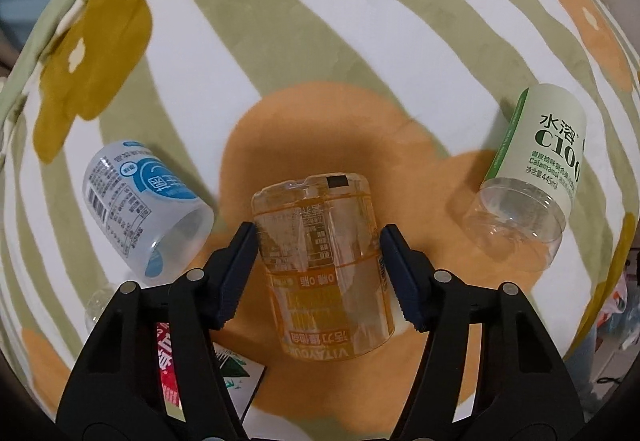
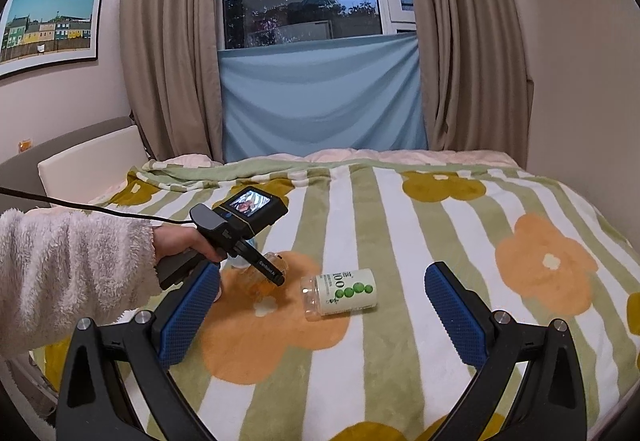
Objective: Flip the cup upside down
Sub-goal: 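Lower the left tool onto the amber plastic cup and close on it, then lift the amber cup off the blanket with the left tool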
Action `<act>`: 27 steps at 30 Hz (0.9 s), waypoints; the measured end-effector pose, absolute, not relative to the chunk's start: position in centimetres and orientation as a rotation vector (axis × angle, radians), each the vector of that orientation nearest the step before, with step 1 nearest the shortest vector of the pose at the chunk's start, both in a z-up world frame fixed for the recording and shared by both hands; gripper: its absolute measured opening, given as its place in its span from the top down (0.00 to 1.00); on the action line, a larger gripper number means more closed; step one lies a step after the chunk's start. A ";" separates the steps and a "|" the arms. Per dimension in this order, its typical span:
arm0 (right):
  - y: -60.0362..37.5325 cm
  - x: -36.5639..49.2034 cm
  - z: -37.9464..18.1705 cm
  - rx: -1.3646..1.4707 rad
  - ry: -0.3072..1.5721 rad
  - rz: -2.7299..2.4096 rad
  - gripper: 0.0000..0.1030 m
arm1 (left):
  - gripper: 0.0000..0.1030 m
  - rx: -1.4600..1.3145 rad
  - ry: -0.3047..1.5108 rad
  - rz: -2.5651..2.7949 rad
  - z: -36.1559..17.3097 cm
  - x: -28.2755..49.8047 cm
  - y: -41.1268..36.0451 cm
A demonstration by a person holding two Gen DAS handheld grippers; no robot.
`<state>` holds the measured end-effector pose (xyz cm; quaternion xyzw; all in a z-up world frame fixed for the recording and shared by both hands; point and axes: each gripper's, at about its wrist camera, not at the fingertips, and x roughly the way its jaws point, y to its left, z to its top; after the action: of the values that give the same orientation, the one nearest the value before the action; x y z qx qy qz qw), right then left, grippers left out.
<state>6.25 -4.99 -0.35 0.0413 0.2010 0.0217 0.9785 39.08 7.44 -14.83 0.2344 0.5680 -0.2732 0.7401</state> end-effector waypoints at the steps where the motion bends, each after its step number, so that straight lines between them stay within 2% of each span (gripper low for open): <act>1: -5.1 6.1 -0.4 0.089 0.407 0.046 0.00 | 0.42 0.513 1.245 -0.602 -14.6 39.0 7.4; 9: -4.8 4.6 0.7 0.118 0.378 0.037 0.00 | 0.42 0.530 1.207 -0.636 -11.3 36.6 7.2; 16: -3.9 2.9 1.3 0.117 0.370 0.067 0.00 | 0.42 0.526 1.178 -0.728 -8.8 30.4 8.3; 21: -3.4 2.9 -0.2 0.118 0.457 0.099 0.00 | 0.42 0.568 1.188 -0.791 -10.2 24.8 8.9; 27: -3.7 3.3 -4.5 0.211 0.604 0.133 0.00 | 0.42 0.552 1.201 -0.799 -13.1 21.0 9.9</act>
<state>3.26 -3.66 -4.54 0.1035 0.2969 0.0655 0.9470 21.04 9.85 -13.08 0.2492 0.5425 -0.3608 0.7165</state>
